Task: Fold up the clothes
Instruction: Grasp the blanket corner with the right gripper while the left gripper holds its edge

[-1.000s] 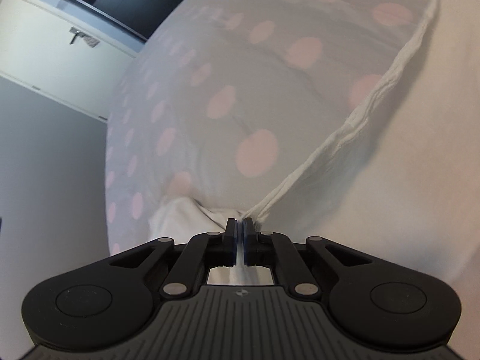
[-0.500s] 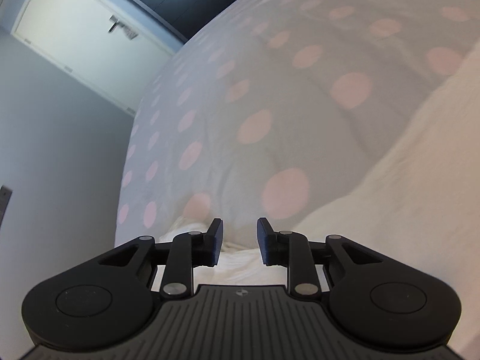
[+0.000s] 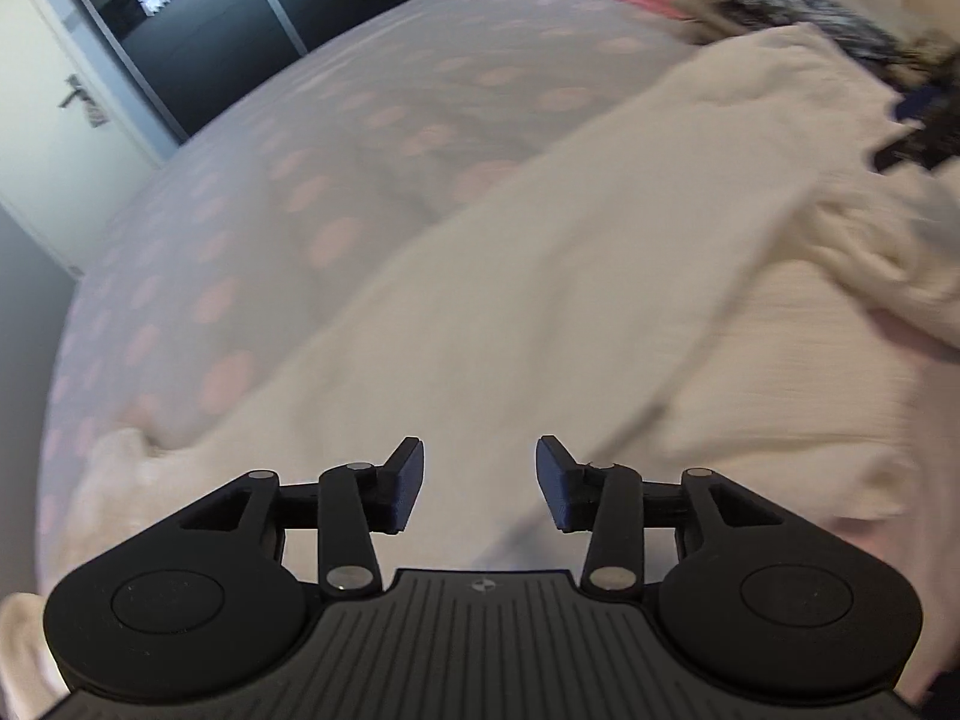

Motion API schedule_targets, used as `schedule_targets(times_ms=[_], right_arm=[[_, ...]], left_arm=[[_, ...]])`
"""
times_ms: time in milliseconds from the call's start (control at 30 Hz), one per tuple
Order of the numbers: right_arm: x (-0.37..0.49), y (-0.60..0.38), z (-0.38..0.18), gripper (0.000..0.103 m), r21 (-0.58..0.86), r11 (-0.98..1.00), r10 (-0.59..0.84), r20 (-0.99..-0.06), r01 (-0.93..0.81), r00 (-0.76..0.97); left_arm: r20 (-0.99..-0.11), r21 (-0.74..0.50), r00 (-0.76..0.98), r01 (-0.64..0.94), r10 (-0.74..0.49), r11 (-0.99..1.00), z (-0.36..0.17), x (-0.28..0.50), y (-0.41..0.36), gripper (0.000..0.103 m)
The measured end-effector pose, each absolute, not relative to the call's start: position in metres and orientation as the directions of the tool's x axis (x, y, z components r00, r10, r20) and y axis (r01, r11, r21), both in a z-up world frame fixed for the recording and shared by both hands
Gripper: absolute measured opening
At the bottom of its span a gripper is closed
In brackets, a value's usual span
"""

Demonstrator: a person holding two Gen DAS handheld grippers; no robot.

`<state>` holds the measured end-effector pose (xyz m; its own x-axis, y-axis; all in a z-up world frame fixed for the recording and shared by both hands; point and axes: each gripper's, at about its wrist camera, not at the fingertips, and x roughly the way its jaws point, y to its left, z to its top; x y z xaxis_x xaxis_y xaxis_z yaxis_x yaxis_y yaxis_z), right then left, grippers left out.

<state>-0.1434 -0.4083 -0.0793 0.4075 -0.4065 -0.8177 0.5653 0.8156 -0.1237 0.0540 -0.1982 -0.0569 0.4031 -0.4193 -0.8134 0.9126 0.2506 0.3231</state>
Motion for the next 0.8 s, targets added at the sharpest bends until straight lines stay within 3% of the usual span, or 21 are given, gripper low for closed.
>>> schedule_targets(times_ms=[67,367,533,667,733,800], right_arm=[[-0.15,-0.411,-0.077,0.078,-0.098,0.812,-0.394,-0.82,0.576,0.416],[-0.194,-0.371,-0.086,0.078,-0.048,0.836,-0.328,-0.842,0.547,0.428],[-0.22,-0.328,-0.114,0.079,-0.016,0.866,-0.259,-0.869,0.5,0.421],[-0.226,-0.308,-0.144,0.079,-0.124,0.885,-0.293,-0.898,0.449,0.329],[-0.228,-0.304,-0.157,0.077,-0.184,0.889,-0.323,-0.9,0.418,0.291],[-0.228,-0.305,-0.163,0.07,-0.203,0.892,-0.331,-0.901,0.404,0.28]], left_arm=[[-0.821,0.304,0.369,0.928,-0.436,0.213,-0.064,0.029,-0.198,0.049],[-0.846,0.237,0.227,0.971,-0.482,0.042,-0.095,-0.073,-0.196,0.051],[-0.846,0.321,0.278,0.947,-0.454,-0.02,-0.118,-0.099,-0.2,0.051],[-0.843,0.365,0.335,0.931,-0.422,0.009,-0.139,-0.099,-0.207,0.051],[-0.837,0.383,0.361,0.923,-0.412,0.032,-0.146,-0.097,-0.211,0.044],[-0.831,0.389,0.383,0.918,-0.402,0.071,-0.151,-0.094,-0.214,0.026]])
